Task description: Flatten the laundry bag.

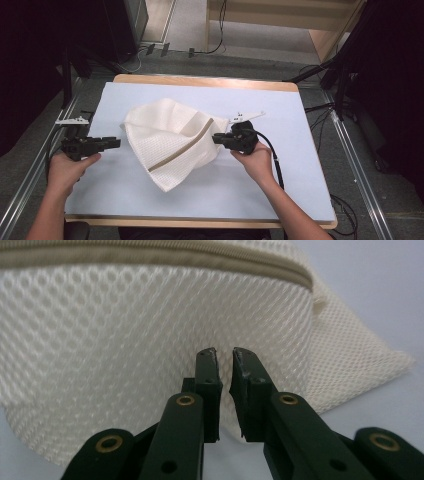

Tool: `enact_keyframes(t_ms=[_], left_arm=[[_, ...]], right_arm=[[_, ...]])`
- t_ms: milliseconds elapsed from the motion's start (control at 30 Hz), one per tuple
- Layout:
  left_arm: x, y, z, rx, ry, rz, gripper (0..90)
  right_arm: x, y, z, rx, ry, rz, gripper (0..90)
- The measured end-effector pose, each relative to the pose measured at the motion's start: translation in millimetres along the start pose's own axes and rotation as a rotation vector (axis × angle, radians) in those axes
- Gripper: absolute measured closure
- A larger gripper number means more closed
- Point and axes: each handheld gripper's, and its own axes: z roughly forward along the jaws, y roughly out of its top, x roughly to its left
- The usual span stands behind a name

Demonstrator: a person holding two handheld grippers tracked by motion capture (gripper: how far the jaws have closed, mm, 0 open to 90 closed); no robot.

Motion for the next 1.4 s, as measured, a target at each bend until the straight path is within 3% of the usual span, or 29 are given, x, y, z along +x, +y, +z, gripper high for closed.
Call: enact_keyframes(t_ms=[100,133,200,433,533,600,767,833,1000,1033,1267,1400], left_arm=[[-6.5,7.7,-7.7,-0.025,-0.02,-0.003,74.7],[-11.0,12.4,-10.7,-0.034,-0.021,0.007,80.3],[-20.2,22.2,-15.9,-0.04,-0.019,0.025,83.6],[-35.3,42.5,-24.6,-0.081,-0.022,0.048,85.0],[-38.5,52.0,-19.8,-0.087,-0.017,0.051,84.0],[-41.2,59.7,-13.4,-0.073,-0.013,0.066,83.9],[-44.6,73.5,9.7,-0.049,-0.034,0.068,84.4],[-43.2,72.1,24.7,-0.006,-0.026,0.072,84.5],[-37.9,60.3,38.2,0.023,-0.023,0.061,84.4],[-33.9,52.2,43.1,0.043,-0.01,0.062,84.4],[-19.4,31.1,50.7,0.065,-0.016,0.031,84.3],[-15.5,23.8,53.8,0.078,-0.007,0.032,84.1]], right_arm=[[4.0,-2.3,2.1,0.007,0.005,-0.009,83.1],[7.0,-3.1,2.7,0.015,0.003,-0.02,82.9],[7.3,-2.3,1.0,0.013,0.0,-0.024,81.5],[-4.3,-5.0,-14.1,-0.002,-0.027,-0.018,71.1],[-15.7,-5.9,-20.6,-0.016,-0.054,0.002,61.7],[-23.2,-3.4,-24.3,-0.039,-0.064,0.028,61.3],[-27.2,6.8,-24.2,-0.061,-0.079,0.027,60.4],[-31.1,13.2,-18.8,-0.07,-0.063,0.03,55.3],[-33.6,15.0,-1.7,-0.052,-0.05,0.026,50.6],[-34.2,12.8,7.3,-0.036,-0.04,0.052,48.3],[-29.3,8.9,23.5,-0.019,-0.02,0.041,44.4],[-21.8,3.0,41.0,0.044,-0.006,-0.001,42.2]])
